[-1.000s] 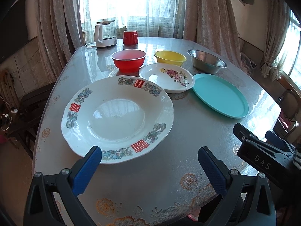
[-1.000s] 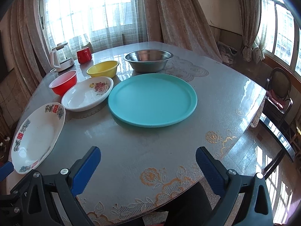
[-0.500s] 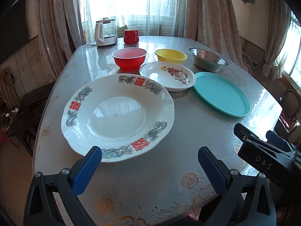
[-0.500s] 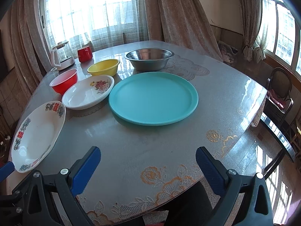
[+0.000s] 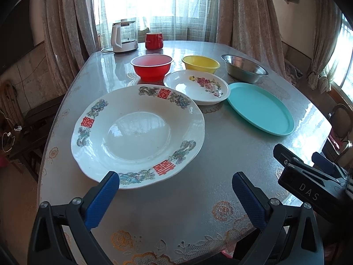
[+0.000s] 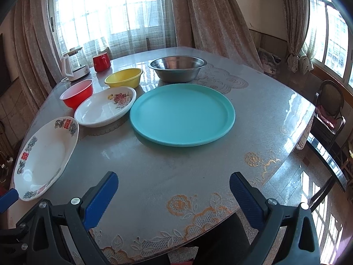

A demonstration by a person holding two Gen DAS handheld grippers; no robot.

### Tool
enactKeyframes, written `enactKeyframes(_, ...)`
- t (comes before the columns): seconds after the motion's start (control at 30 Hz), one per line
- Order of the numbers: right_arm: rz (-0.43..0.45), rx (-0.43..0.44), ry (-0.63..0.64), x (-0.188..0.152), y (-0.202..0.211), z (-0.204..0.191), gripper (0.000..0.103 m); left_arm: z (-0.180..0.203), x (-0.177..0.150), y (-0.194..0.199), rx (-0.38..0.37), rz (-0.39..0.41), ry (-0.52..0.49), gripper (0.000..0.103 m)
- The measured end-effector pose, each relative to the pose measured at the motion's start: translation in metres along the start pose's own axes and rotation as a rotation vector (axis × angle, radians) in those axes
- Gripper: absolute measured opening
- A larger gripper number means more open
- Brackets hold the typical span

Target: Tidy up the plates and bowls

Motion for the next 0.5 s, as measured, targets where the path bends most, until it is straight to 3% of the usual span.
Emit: enactKeyframes(0.5,0.003,0.037,0.014,0.0002,0.0002,-0.0032,0.103,0.0003,-0.001,-0.0023,0.009,-0.011,0.006,0.103)
Point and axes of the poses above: each gripper's, at about its wrist camera, not at the fingertips, and y roughly against the way its jaws point, z to its right, x to its top, the point moved 6 cm from there along -y, roughly the way its jaws point
